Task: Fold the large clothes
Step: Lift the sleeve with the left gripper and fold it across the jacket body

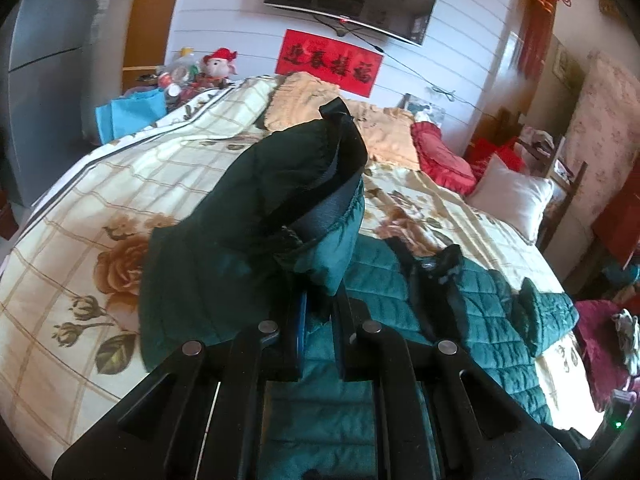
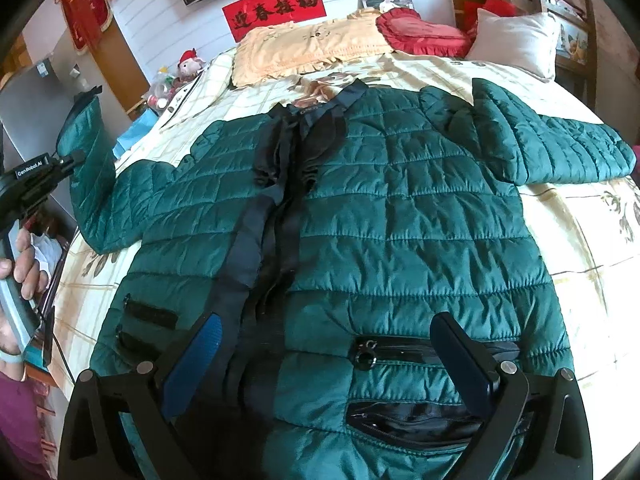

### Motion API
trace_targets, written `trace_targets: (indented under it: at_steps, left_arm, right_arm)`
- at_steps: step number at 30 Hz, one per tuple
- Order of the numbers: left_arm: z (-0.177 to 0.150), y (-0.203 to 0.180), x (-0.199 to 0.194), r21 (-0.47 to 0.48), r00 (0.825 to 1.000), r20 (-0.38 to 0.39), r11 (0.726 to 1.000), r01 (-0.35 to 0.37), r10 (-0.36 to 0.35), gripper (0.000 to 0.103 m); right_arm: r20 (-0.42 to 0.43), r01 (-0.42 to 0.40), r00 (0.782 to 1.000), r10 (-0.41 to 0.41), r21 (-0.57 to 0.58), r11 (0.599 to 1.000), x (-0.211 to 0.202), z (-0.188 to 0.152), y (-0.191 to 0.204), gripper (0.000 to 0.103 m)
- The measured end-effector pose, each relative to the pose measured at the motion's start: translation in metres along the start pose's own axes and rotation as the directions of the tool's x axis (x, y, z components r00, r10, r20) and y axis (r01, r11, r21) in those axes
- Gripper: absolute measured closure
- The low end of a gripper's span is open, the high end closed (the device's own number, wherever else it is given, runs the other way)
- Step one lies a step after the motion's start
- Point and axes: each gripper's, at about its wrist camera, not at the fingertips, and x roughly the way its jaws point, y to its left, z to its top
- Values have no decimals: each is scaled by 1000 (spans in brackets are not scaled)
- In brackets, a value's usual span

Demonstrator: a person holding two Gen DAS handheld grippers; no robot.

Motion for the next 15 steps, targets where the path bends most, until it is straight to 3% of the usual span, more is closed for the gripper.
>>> trace_targets:
  at_steps: [15]
  left_arm:
    - [-18, -79, 24, 92, 993, -73, 991, 95, -88, 94]
  right_arm:
    - [9, 12, 1000, -12, 39, 999, -7, 0, -25, 0]
